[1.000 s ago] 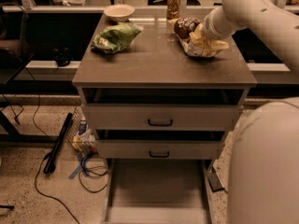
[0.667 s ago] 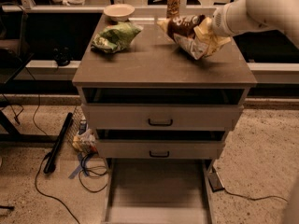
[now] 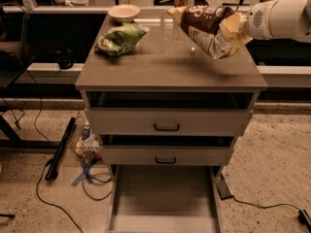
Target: Place brown chip bag into bottom drawer
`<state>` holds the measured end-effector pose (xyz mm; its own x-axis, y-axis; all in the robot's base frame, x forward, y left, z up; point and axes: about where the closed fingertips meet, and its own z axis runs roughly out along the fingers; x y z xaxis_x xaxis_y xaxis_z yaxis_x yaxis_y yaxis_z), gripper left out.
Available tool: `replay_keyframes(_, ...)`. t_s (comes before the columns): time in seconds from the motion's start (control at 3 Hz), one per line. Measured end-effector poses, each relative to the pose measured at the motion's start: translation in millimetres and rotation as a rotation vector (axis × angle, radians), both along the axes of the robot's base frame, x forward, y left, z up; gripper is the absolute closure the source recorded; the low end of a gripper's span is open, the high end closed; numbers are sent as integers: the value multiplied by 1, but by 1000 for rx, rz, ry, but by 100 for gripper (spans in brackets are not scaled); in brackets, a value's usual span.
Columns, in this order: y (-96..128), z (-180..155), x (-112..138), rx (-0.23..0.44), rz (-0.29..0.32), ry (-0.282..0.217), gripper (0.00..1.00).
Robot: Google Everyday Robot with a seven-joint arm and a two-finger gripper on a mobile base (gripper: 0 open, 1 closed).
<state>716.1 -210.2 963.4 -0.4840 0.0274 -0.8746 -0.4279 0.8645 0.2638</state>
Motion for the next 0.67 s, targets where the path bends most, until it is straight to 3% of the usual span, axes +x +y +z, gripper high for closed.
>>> replay_keyframes(0.33,8,-1,-5,-11,34,4,100)
replay_keyframes(0.67,29,5,-65,-14,162,-8,100)
